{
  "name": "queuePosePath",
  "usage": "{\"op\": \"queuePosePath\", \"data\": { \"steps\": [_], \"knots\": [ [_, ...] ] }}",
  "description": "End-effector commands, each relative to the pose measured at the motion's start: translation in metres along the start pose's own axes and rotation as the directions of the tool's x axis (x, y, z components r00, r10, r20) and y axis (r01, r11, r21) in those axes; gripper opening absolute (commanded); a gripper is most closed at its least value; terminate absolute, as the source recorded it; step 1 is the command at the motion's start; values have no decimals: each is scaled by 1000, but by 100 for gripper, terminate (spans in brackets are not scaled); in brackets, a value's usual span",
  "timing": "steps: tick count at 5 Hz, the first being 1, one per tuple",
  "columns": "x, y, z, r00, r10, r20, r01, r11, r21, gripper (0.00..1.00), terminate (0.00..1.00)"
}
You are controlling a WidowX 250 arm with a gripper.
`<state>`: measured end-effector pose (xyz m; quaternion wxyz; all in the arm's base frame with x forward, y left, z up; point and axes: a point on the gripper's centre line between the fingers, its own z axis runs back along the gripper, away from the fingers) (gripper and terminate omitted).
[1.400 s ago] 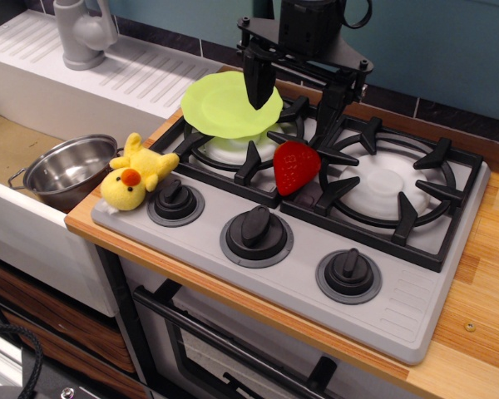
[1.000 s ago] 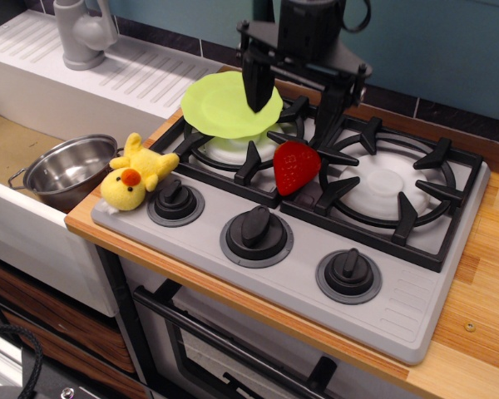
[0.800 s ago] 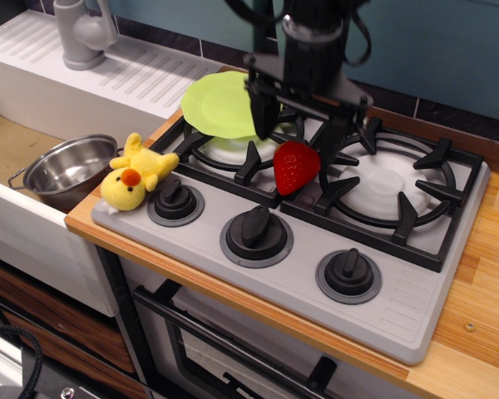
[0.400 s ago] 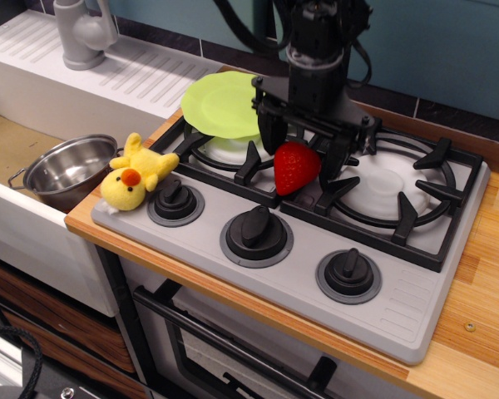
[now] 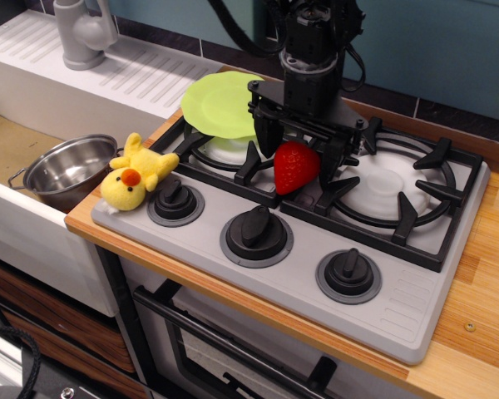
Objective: Put strawberry on plate and stuffedduck in pot or pan in sink
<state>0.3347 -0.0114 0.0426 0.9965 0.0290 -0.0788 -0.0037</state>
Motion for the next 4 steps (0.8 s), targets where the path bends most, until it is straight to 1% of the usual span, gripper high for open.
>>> {"op": "queuePosePath", "data": {
  "steps": [1,2,3,4],
  "knots": [
    [0,1,16,999,13,38,-14,1000,20,100,0],
    [-4,-1,15,999,23,38,-24,999,21,100,0],
    [-4,-5,9,999,31,30,-32,999,21,0,0],
    [-2,-5,11,999,29,31,-30,999,20,0,0]
  ]
}}
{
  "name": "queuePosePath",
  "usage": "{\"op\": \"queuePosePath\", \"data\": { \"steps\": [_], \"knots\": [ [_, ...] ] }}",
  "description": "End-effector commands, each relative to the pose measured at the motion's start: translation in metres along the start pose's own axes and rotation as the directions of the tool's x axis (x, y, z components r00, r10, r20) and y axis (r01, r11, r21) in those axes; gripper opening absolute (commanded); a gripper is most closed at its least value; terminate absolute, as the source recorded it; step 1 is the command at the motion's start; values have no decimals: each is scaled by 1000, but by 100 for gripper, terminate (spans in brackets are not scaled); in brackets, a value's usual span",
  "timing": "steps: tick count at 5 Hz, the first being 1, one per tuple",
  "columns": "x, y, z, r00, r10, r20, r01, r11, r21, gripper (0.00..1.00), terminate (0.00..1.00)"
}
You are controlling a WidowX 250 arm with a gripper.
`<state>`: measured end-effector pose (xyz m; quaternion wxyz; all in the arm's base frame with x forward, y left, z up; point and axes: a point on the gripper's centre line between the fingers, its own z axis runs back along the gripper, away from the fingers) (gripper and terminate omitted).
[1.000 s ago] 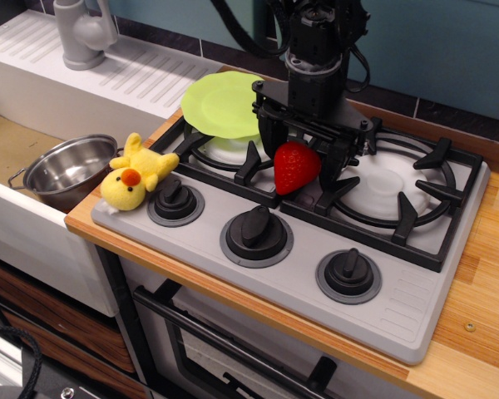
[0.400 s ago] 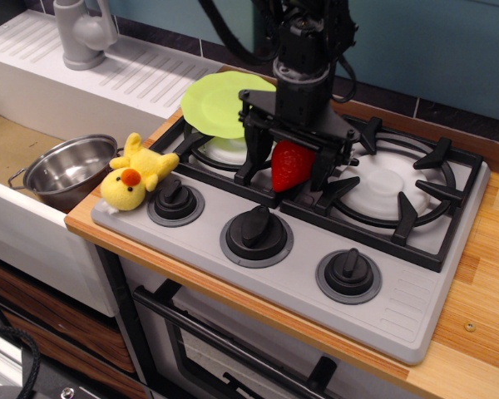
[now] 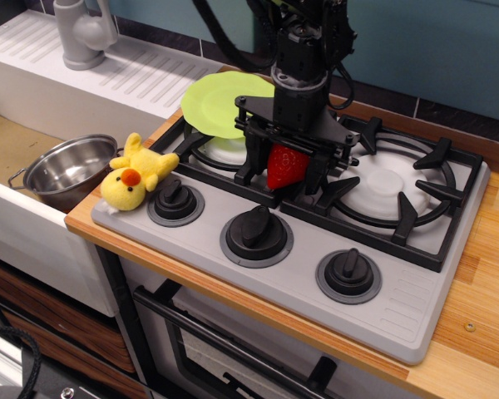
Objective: Put strawberry on plate and stuffedduck in pot or pan in sink
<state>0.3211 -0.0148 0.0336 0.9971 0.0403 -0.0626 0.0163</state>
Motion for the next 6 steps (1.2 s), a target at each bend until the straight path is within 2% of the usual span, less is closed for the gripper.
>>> {"op": "queuePosePath", "data": {
  "steps": [1,3,6],
  "knots": [
    [12,-1,27,998,-15,58,15,1000,1,0,0],
    [22,9,52,998,-47,49,46,999,25,0,0],
    [69,65,58,983,-168,80,163,984,69,0,0]
  ]
}}
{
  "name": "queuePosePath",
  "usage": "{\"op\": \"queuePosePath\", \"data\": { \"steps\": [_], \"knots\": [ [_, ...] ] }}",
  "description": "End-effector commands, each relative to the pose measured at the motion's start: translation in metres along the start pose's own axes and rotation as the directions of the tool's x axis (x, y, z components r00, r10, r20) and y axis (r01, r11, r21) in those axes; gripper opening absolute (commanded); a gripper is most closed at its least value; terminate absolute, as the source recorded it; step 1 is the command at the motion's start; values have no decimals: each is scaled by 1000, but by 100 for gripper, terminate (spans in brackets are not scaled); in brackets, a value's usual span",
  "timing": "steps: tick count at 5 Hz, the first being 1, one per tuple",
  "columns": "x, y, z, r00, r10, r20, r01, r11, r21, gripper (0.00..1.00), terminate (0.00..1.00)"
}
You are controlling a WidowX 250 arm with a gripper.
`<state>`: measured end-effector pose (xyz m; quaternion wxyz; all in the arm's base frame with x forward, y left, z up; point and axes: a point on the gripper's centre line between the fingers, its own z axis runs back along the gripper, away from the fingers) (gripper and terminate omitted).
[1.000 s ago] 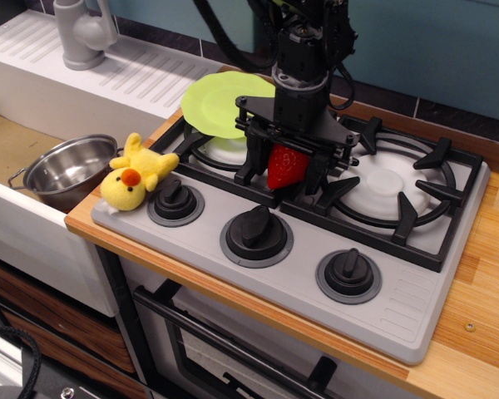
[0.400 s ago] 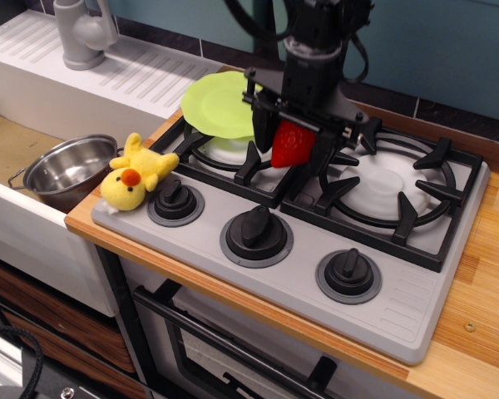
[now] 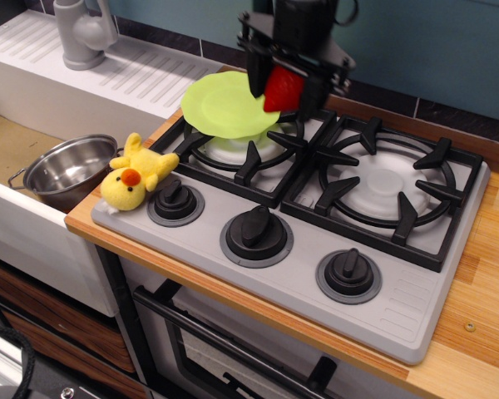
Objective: Put strawberry on plate and stuffedduck in pot or pan in sink
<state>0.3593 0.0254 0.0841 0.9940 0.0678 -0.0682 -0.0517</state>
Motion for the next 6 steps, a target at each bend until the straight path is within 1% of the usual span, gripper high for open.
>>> {"op": "queuePosePath", "data": {
  "steps": [1,2,3,4,5,6],
  "knots": [
    [26,41,11,997,-41,66,40,999,21,0,0],
    [28,54,6,996,-50,68,49,999,17,0,0],
    [24,61,-6,996,-41,75,40,999,7,0,0],
    [17,60,-19,995,-25,97,25,1000,0,0,0],
    [13,52,-23,995,-1,100,0,1000,14,100,0],
    [13,47,-24,995,15,94,-16,1000,10,100,0]
  ]
}}
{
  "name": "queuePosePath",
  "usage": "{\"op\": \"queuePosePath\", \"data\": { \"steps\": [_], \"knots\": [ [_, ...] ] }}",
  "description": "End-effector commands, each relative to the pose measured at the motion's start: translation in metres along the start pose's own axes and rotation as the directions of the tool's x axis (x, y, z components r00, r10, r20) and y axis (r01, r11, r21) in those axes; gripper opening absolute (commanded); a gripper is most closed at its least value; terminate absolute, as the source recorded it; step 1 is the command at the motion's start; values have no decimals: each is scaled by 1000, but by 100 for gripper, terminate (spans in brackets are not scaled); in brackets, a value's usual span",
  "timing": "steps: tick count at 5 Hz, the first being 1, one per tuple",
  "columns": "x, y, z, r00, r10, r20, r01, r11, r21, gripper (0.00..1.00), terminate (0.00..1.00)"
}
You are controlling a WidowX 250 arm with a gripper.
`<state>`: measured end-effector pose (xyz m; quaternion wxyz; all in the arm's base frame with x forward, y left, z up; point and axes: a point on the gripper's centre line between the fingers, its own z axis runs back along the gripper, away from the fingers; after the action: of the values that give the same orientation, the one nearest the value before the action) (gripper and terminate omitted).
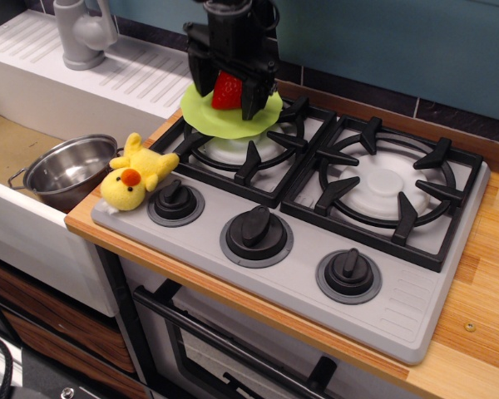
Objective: Put strawberry on plate and stuffedduck in pot or pan in sink
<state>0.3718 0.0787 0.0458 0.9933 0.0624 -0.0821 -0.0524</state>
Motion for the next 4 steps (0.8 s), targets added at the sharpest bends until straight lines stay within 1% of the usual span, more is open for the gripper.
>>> {"op": "queuePosePath", "data": {
  "steps": [1,2,3,4],
  "knots": [
    [11,-5,23,998,19,64,-20,1000,16,100,0],
    [8,-8,34,999,21,46,-21,1000,15,100,0],
    [3,-12,54,1000,29,8,-29,999,19,100,0],
    [-1,-13,70,999,32,-17,-31,999,22,100,0]
  ]
}}
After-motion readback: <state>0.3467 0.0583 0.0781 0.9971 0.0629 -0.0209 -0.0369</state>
